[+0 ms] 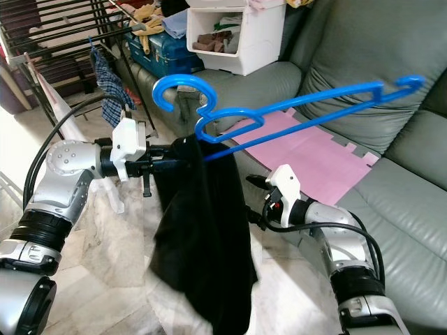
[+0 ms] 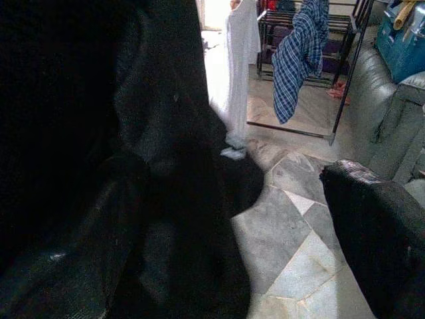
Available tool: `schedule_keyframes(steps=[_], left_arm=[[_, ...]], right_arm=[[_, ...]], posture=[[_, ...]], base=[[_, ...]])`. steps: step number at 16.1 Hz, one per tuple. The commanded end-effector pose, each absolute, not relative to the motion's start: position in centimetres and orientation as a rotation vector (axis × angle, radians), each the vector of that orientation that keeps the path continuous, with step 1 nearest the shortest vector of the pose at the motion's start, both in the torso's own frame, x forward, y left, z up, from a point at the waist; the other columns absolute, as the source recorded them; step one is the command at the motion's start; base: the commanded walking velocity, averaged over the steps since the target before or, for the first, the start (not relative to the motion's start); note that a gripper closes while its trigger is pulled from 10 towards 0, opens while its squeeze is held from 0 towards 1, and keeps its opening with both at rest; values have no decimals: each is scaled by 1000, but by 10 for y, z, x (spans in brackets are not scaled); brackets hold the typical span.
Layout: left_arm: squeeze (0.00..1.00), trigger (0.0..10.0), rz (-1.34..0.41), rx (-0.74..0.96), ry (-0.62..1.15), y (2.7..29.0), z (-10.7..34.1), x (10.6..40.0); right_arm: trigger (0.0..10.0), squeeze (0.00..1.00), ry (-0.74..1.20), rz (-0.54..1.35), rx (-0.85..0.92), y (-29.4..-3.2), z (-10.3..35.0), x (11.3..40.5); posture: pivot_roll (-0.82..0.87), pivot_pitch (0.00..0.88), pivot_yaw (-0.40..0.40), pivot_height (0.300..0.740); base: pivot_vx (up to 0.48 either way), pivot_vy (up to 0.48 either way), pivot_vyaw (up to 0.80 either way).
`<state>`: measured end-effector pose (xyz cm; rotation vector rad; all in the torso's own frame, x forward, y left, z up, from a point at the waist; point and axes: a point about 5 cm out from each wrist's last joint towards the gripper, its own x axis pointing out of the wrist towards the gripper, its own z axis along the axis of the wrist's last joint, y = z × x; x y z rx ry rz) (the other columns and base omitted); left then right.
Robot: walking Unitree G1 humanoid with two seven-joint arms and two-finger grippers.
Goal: Hang hanger
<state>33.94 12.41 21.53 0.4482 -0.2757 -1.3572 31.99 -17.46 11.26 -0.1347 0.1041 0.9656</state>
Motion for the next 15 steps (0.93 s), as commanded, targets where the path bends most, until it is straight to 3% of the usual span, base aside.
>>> schedule_keyframes(steps=[1, 5, 7, 8, 11, 15], left_arm=[[0, 0, -1336, 424, -351, 122, 232, 338], [0, 0, -1293, 477, -288, 127, 217, 341], [0, 0, -1231, 491, -249, 135, 206, 345], [0, 0, -1198, 490, -211, 140, 195, 347], [0, 0, -1203, 490, -210, 138, 193, 347], [0, 0, -1228, 489, -240, 132, 197, 347]], right_arm=[[10000, 0, 91, 955, -153, -172, 116, 324], [10000, 0, 28, 799, -230, -187, 128, 337], [10000, 0, 17, 847, -221, -187, 133, 332], [10000, 0, 32, 881, -299, -194, 131, 324], [10000, 0, 51, 864, -275, -203, 129, 323], [10000, 0, 43, 897, -243, -195, 131, 323]], posture=[[-135, 0, 46, 740], [-138, 0, 44, 740], [-137, 0, 44, 740], [-149, 0, 50, 740], [-153, 0, 55, 740], [-155, 0, 57, 740]], base=[[0, 0, 0], [0, 0, 0], [0, 0, 0], [0, 0, 0], [0, 0, 0], [0, 0, 0]])
